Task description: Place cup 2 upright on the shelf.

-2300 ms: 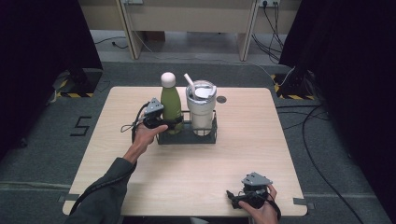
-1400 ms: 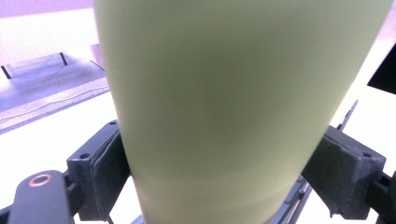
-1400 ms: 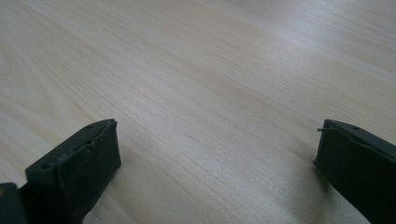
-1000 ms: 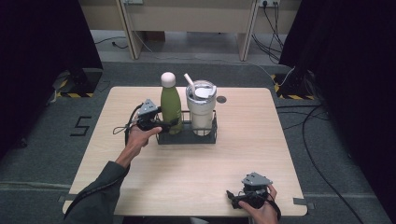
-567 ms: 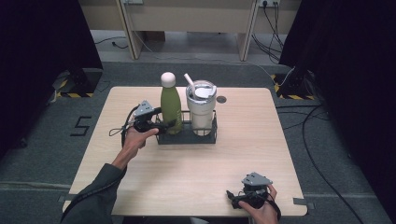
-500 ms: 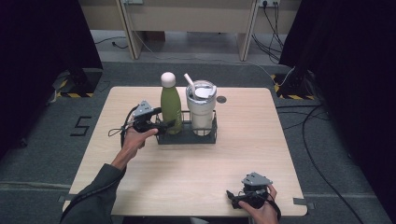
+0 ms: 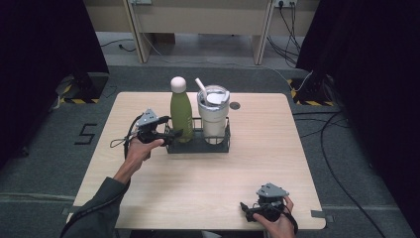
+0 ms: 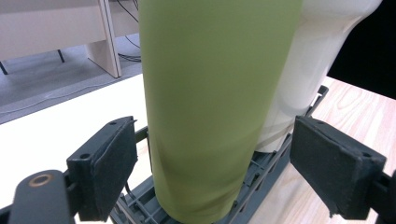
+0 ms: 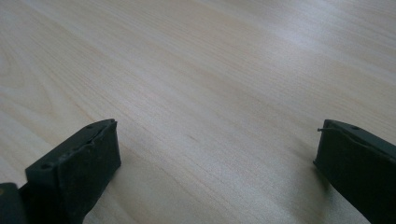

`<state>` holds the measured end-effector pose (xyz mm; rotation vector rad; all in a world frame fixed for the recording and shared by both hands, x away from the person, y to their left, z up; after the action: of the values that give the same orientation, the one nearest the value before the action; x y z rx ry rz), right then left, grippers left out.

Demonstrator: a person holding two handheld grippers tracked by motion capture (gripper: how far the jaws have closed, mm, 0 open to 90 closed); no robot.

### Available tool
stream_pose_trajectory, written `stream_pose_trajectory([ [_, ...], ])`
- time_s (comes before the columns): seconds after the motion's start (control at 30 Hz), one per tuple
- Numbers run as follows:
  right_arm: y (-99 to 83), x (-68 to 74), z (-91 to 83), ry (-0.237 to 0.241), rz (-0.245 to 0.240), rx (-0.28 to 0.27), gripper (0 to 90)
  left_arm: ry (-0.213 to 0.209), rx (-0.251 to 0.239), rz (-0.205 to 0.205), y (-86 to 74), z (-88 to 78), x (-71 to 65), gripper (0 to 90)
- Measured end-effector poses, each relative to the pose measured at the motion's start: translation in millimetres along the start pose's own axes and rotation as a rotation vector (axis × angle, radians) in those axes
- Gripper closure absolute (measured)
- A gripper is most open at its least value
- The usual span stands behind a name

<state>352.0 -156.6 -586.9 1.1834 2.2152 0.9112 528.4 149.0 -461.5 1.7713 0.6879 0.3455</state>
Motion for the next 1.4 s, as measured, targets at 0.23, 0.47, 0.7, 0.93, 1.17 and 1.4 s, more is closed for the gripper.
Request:
stream_pose_trajectory([
  [0.23, -0.1, 0.0, -0.1, 0.000, 0.000, 0.002, 0.4, -0.011, 0.000, -0.012, -2.9, -4.8, -3.4, 14.7],
  [0.47, -0.2, -0.1, -0.2, 0.000, 0.000, 0.002, 0.4, -0.010, 0.009, -0.021, -7.7, -10.8, -5.6, 14.7],
  [0.7, -0.1, 0.0, -0.1, 0.000, 0.000, 0.002, 0.4, -0.010, -0.003, -0.031, -10.1, -18.4, -8.7, 14.7],
  [0.93, -0.1, 0.0, -0.1, 0.000, -0.001, 0.002, 0.4, -0.014, -0.016, -0.033, -11.4, -26.1, -15.4, 14.7],
  [1.17, -0.1, 0.0, -0.2, 0.000, 0.000, 0.002, 0.4, -0.021, -0.020, -0.042, -15.1, -32.5, -22.2, 14.7],
  [1.4, -0.1, 0.0, -0.2, 0.000, 0.000, 0.002, 0.4, -0.027, -0.014, -0.055, -24.1, -37.3, -28.6, 14.7],
])
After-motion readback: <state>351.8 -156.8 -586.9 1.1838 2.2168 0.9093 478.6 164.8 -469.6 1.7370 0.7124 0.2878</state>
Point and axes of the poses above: each handheld gripper's, and its own axes: z roughly forward along the jaws, y roughly out of its top, x roughly to its left, the point moved 9 cm from there along z, roughly forward along the jaws, and after that the axes turned 7 degrees about -y, right-handed, at the moved point
